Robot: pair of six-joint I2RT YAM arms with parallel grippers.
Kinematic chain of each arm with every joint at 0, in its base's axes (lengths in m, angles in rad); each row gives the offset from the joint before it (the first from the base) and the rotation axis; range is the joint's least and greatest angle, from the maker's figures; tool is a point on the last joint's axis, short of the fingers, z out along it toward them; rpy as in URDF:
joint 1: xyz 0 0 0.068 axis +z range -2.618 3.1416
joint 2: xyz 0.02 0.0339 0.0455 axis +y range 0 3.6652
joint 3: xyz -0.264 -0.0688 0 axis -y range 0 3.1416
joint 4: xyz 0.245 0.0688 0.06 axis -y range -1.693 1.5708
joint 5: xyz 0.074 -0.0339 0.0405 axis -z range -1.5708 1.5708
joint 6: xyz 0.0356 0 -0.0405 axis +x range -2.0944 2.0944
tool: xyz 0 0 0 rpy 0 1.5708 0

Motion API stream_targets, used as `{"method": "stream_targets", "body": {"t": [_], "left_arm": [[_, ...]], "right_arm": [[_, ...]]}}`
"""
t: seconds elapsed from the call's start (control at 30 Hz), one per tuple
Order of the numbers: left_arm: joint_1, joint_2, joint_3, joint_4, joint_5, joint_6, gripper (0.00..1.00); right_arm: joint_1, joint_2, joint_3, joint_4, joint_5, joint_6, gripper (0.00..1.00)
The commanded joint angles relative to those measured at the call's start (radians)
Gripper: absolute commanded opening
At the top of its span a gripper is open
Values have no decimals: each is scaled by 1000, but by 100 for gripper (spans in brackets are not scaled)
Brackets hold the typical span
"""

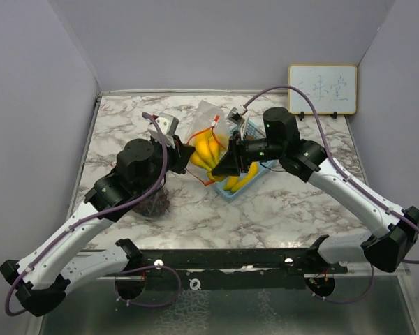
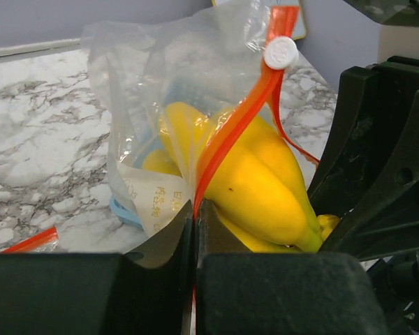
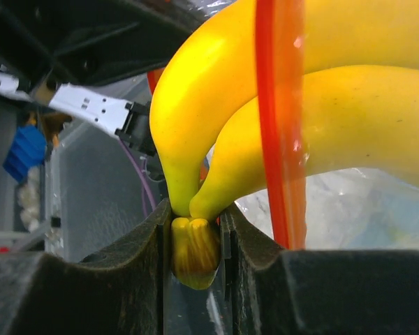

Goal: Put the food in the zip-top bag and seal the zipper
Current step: Place the fake fruit in the zipper food storage bag, then pick up the fake fruit from the bin.

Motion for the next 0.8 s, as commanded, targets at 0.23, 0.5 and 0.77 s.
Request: {"method": "stream_targets", "body": {"t": [0.23, 0.5, 0.77], "left_arm": [[-2, 24, -47, 69, 103, -46, 0], [-4, 39, -7, -13, -58, -23, 0], [-3, 2, 124, -144, -314, 40, 0]], "right_arm": [[1, 91, 52, 65, 392, 245, 34], [1, -21, 91, 137, 318, 152, 100], [1, -153, 77, 51, 518, 101, 100]]}}
